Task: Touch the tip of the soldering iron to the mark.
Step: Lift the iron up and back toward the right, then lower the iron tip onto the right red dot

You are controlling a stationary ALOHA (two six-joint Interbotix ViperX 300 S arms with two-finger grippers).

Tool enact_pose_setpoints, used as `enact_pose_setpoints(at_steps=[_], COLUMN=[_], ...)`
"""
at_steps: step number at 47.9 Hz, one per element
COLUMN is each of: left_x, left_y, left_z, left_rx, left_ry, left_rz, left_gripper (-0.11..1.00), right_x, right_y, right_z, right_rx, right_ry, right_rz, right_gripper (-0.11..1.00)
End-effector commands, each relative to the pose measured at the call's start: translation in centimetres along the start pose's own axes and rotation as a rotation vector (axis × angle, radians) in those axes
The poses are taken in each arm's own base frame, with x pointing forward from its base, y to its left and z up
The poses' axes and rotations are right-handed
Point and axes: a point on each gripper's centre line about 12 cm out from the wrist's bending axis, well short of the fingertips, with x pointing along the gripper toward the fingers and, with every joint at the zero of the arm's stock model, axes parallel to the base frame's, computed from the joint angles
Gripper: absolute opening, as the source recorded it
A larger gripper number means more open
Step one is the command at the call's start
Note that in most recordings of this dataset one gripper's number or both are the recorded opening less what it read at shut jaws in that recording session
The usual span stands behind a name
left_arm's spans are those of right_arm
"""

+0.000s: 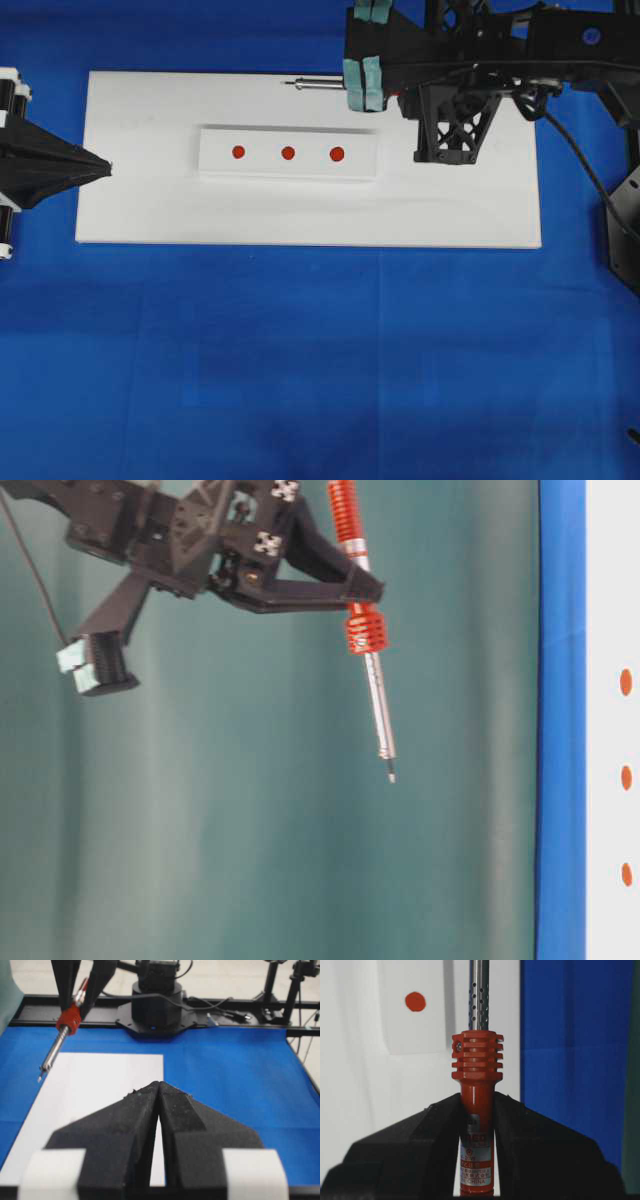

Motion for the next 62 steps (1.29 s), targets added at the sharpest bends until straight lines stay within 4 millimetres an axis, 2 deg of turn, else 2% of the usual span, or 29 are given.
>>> enact_pose_setpoints(at_steps=[1, 13, 21, 34, 45, 51, 62], left_x=[0.2, 0.1, 0.1, 0.1, 0.1, 0.1, 0.1], left_y=[0.0, 0.0, 0.0, 0.0, 0.0, 0.0, 0.0], left_z=[0.5, 0.5, 0.4, 0.5, 0.5, 0.5, 0.5], left_rx=[0.001, 0.0, 0.0, -0.002, 0.0, 0.0, 0.0], left_ry=[-0.014, -0.015, -0.012, -0.014, -0.017, -0.017, -0.018], left_rz=[-0.003, -0.002, -0.003, -0.002, -0.001, -0.003, -0.003], left_gripper=[0.0, 0.0, 0.0, 0.0, 0.0, 0.0, 0.0], right_x=[-1.5, -1.2, -0.9, -1.9, -2.1, -1.3, 1.5], right_y=[-0.4, -0.1, 0.1, 0.2, 0.2, 0.4, 1.4], right_z=[0.6, 0.1, -2.1, -5.3, -5.9, -6.0, -6.4], right_rx=[0.009, 0.0, -0.007, -0.004, -0.005, -0.009, -0.015], right_ry=[-0.044, -0.026, 0.007, 0.011, 0.008, 0.026, 0.071], right_rz=[-0.005, -0.003, 0.001, 0.007, 0.01, 0.013, 0.044], right_gripper=[0.06, 0.06, 0.06, 0.06, 0.06, 0.06, 0.06])
